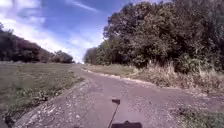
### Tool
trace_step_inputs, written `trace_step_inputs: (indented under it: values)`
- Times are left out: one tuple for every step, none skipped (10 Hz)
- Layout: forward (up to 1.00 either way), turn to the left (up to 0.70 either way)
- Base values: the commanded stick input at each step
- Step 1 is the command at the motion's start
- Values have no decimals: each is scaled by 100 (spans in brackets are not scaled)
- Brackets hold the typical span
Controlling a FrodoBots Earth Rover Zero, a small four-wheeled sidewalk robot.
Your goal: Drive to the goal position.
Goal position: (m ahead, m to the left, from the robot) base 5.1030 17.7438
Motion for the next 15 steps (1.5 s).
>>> trace_step_inputs:
  values:
    - [70,0]
    - [70,0]
    - [70,0]
    - [70,0]
    - [70,0]
    - [70,0]
    - [70,0]
    - [70,0]
    - [70,0]
    - [70,0]
    - [70,0]
    - [70,0]
    - [70,0]
    - [70,0]
    - [70,0]
